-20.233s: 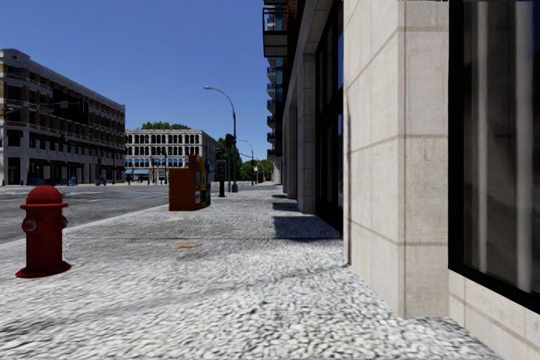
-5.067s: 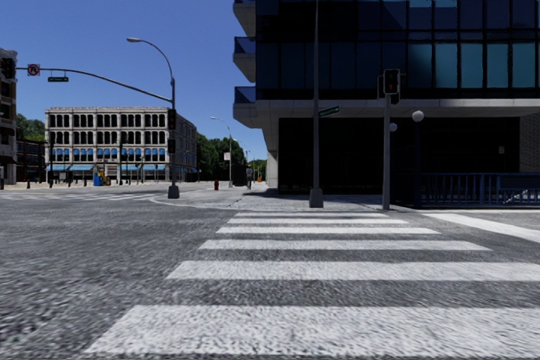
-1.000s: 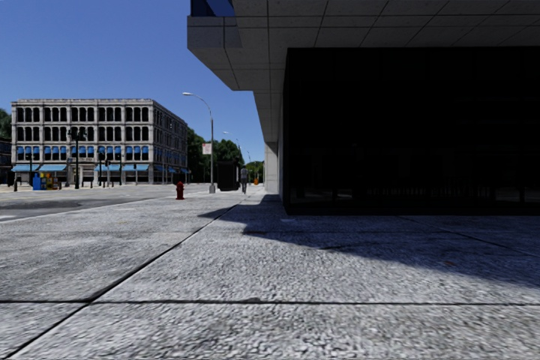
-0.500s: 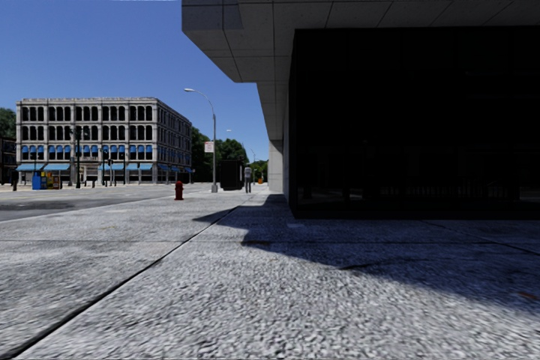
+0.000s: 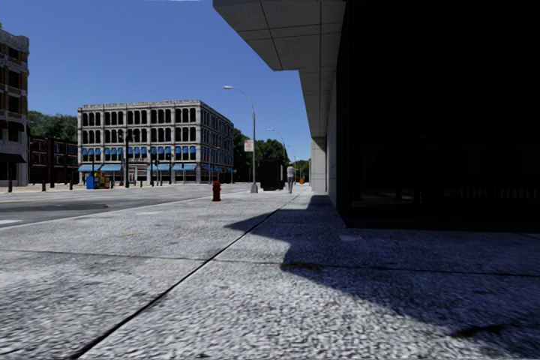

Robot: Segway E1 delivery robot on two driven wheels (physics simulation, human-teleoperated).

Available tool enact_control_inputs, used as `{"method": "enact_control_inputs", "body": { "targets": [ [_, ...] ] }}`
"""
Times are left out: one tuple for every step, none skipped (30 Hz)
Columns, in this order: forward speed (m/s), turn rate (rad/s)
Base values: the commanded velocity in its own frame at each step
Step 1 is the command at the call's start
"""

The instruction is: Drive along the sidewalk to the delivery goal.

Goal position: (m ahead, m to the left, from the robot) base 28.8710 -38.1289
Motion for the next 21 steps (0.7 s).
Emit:
{"method": "enact_control_inputs", "body": {
  "targets": [
    [2.00,0.43],
    [2.00,0.43],
    [2.00,0.43],
    [2.00,0.43],
    [2.00,0.43],
    [2.00,0.30],
    [2.00,0.00],
    [2.00,0.00],
    [2.00,0.00],
    [2.00,0.00],
    [2.00,0.00],
    [2.00,0.00],
    [2.00,0.00],
    [2.00,0.00],
    [2.00,0.00],
    [2.00,0.00],
    [2.00,0.00],
    [2.00,0.00],
    [2.00,0.00],
    [2.00,0.00],
    [2.00,0.00]
  ]
}}
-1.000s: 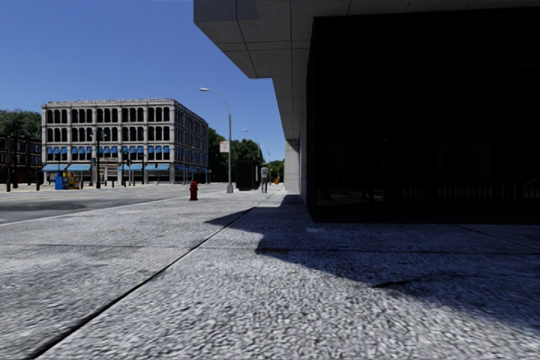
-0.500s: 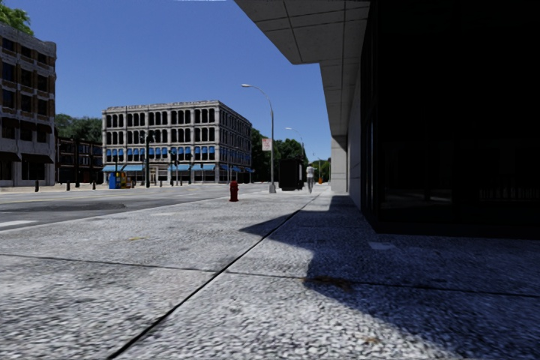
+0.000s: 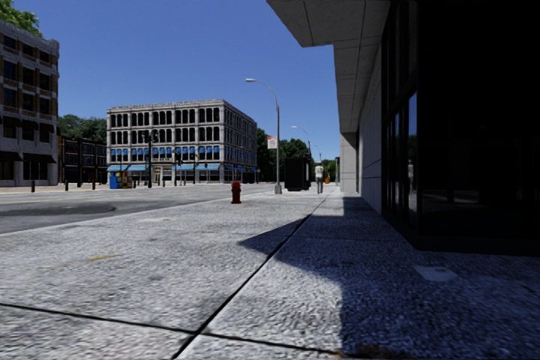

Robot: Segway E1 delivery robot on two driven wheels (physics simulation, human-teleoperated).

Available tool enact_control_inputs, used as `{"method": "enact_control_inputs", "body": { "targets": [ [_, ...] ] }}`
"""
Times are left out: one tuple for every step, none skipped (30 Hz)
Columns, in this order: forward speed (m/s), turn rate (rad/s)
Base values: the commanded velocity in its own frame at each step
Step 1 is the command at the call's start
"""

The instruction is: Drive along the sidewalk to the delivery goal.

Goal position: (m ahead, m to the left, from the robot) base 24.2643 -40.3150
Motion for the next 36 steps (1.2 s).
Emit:
{"method": "enact_control_inputs", "body": {
  "targets": [
    [2.00,0.00],
    [2.00,0.00],
    [2.00,0.00],
    [2.00,0.00],
    [2.00,-0.03],
    [2.00,-0.03],
    [2.00,-0.03],
    [2.00,-0.03],
    [2.00,-0.03],
    [2.00,-0.03],
    [2.00,-0.03],
    [2.00,-0.03],
    [2.00,-0.03],
    [2.00,-0.03],
    [2.00,-0.03],
    [2.00,-0.03],
    [2.00,-0.03],
    [2.00,-0.03],
    [2.00,-0.03],
    [2.00,-0.03],
    [2.00,-0.03],
    [2.00,-0.03],
    [2.00,-0.03],
    [2.00,-0.03],
    [2.00,-0.03],
    [2.00,-0.03],
    [2.00,-0.03],
    [2.00,-0.03],
    [2.00,-0.03],
    [2.00,-0.03],
    [2.00,-0.03],
    [2.00,-0.03],
    [2.00,-0.03],
    [2.00,-0.03],
    [2.00,-0.03],
    [2.00,-0.05]
  ]
}}
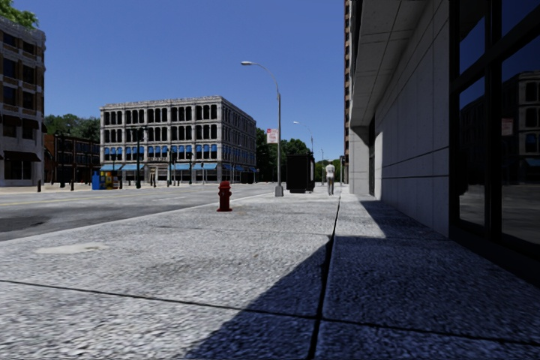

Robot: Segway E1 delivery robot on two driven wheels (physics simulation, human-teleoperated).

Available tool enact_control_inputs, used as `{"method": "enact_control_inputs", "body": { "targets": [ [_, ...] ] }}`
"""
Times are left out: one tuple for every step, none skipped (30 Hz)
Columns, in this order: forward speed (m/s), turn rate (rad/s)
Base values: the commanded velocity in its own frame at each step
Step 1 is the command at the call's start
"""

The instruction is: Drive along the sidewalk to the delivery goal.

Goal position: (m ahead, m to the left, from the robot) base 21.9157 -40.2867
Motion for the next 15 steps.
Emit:
{"method": "enact_control_inputs", "body": {
  "targets": [
    [2.00,-0.09],
    [2.00,-0.12],
    [2.00,-0.12],
    [2.00,-0.16],
    [2.00,-0.18],
    [2.00,-0.22],
    [2.00,-0.22],
    [2.00,-0.25],
    [2.00,-0.29],
    [2.00,-0.34],
    [2.00,-0.34],
    [2.00,-0.36],
    [2.00,-0.36],
    [2.00,-0.36],
    [2.00,-0.36]
  ]
}}
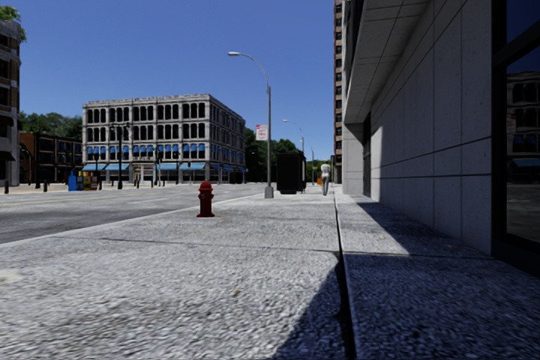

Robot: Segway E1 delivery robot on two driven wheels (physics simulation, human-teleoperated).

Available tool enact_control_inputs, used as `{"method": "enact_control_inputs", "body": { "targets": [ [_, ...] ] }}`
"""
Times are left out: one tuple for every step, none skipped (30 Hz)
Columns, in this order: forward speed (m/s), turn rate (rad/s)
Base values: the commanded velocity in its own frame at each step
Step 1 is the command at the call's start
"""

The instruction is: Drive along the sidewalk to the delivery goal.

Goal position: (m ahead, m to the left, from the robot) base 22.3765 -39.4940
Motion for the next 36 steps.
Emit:
{"method": "enact_control_inputs", "body": {
  "targets": [
    [2.00,-0.36],
    [2.00,-0.36],
    [2.00,-0.36],
    [2.00,-0.36],
    [2.00,-0.38],
    [2.00,-0.38],
    [2.00,-0.39],
    [2.00,-0.39],
    [2.00,-0.39],
    [2.00,-0.39],
    [2.00,-0.39],
    [2.00,-0.39],
    [2.00,-0.39],
    [2.00,-0.39],
    [2.00,-0.39],
    [2.00,-0.39],
    [2.00,-0.39],
    [2.00,-0.39],
    [2.00,-0.39],
    [2.00,-0.39],
    [2.00,0.00],
    [2.00,0.00],
    [2.00,0.00],
    [2.00,0.00],
    [2.00,0.00],
    [2.00,0.00],
    [2.00,0.00],
    [2.00,0.00],
    [2.00,0.00],
    [2.00,0.00],
    [2.00,0.00],
    [2.00,0.00],
    [2.00,0.00],
    [2.00,0.00],
    [2.00,0.00],
    [2.00,0.00]
  ]
}}
